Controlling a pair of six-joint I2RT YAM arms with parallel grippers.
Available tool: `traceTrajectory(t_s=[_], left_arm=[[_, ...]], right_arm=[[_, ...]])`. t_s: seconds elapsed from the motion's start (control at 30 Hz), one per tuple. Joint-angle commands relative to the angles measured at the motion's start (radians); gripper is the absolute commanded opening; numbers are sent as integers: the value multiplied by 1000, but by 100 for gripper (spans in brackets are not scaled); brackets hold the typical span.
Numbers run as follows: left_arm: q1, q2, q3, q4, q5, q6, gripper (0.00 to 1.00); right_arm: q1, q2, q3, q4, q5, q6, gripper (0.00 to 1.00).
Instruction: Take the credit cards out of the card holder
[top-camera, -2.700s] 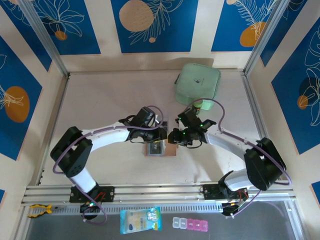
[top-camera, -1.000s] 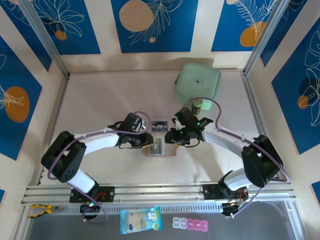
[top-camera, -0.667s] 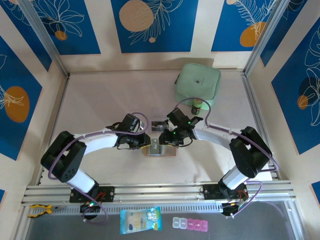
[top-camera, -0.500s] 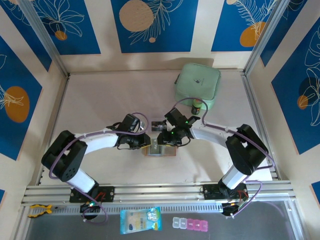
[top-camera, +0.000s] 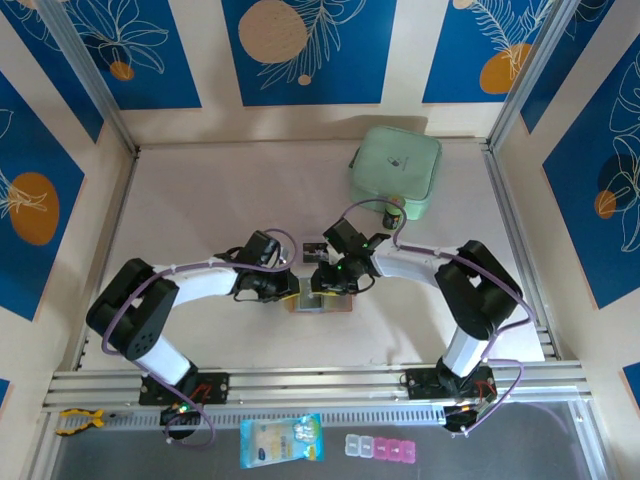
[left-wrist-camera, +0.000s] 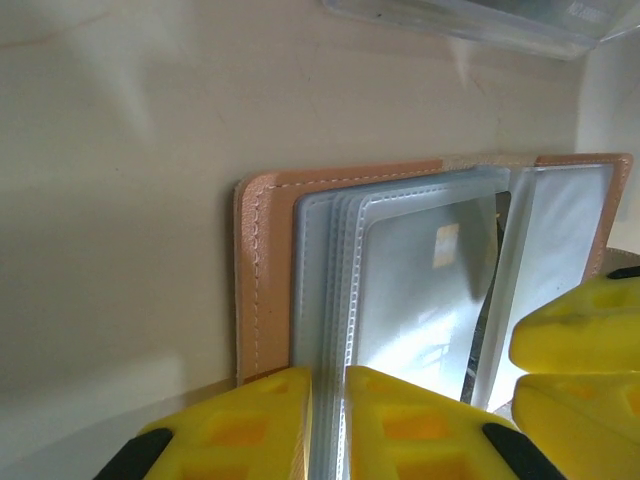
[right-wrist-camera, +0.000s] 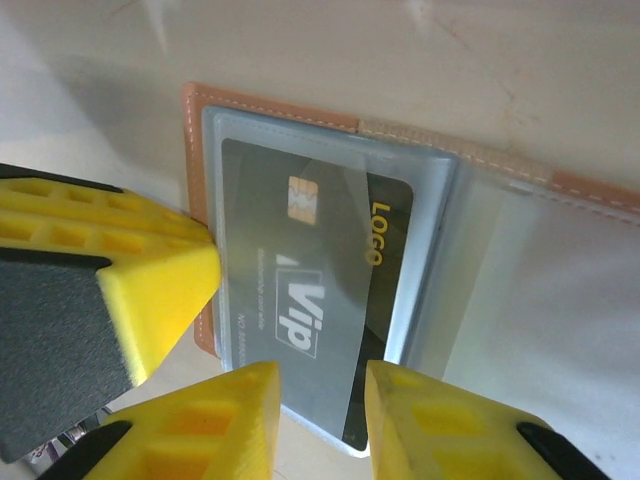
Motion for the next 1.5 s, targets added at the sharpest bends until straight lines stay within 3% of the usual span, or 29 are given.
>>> traceTrajectory(t_s=[0.0,0.7,1.47], left_arm=[[9,19,-15,-6,11,16,17],[9,28,-3,-17,6,20,16],[8,35,5,-18,6,22,16]], right_arm=[[9,20,27,15,-34,10,28],[11,62,25,33,-36,1,21],[15,27,37,-76,73,-22,27]])
